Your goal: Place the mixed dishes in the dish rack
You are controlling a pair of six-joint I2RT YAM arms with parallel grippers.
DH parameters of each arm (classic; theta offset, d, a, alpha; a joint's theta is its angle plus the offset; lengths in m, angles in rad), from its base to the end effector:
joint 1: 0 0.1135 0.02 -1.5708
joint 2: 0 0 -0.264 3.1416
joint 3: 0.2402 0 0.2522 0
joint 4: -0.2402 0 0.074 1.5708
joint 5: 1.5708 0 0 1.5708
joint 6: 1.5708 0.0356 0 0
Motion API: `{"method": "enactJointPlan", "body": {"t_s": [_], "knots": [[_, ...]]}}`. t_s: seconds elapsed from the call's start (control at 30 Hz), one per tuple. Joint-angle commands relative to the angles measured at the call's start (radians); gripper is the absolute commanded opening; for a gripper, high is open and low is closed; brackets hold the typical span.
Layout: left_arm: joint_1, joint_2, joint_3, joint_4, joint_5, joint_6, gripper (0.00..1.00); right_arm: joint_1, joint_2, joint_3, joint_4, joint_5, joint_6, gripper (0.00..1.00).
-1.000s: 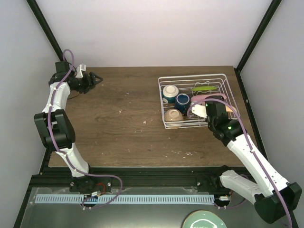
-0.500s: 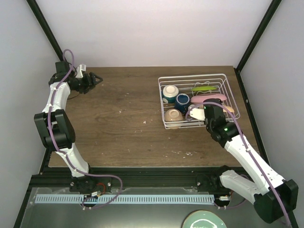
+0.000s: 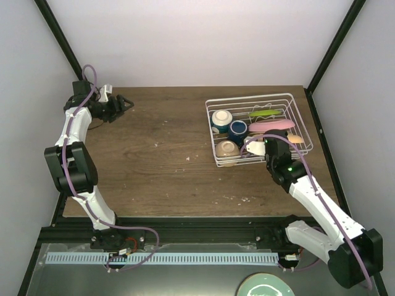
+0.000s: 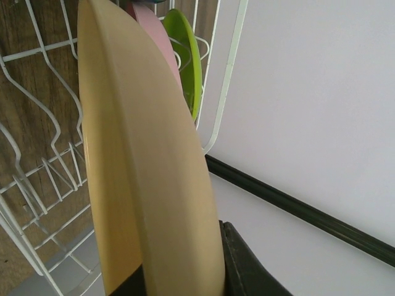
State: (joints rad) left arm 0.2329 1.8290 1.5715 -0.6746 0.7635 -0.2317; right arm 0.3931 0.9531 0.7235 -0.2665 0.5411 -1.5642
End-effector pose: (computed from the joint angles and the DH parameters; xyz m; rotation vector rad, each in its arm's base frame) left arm 0.3939 0.0681 0.2843 -0.2373 2.3574 -0.9424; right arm 0.2021 0.0640 0.2816 -1.6335 1.5400 -1.2413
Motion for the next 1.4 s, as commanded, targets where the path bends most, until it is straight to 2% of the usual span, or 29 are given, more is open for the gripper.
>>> {"method": "enactJointPlan", "body": {"t_s": [0.0,0.4,0.57,1.0,1.17,1.37], "knots": [[-0.002,0.007,-0.004,0.001,0.000,0.012,0.77,-0.019,0.016,0.020,0.080,0.007,-0.056,0.01],[-0.001,0.019,0.004,-0.002,-0.003,0.011,0.77,-0.005,0.023,0.105,-0.011,0.010,-0.040,0.01],[0.000,0.032,0.016,-0.004,0.000,0.013,0.77,-0.002,0.019,0.078,0.001,0.007,-0.037,0.01],[-0.001,0.056,0.043,-0.019,0.016,0.014,0.77,-0.035,0.015,-0.154,0.266,0.018,-0.098,0.01],[-0.001,0.058,0.049,-0.023,0.016,0.014,0.77,-0.038,0.030,-0.183,0.290,-0.004,-0.082,0.01],[-0.001,0.060,0.043,-0.025,0.017,0.015,0.77,-0.074,0.041,-0.212,0.296,-0.032,-0.050,0.13]]}}
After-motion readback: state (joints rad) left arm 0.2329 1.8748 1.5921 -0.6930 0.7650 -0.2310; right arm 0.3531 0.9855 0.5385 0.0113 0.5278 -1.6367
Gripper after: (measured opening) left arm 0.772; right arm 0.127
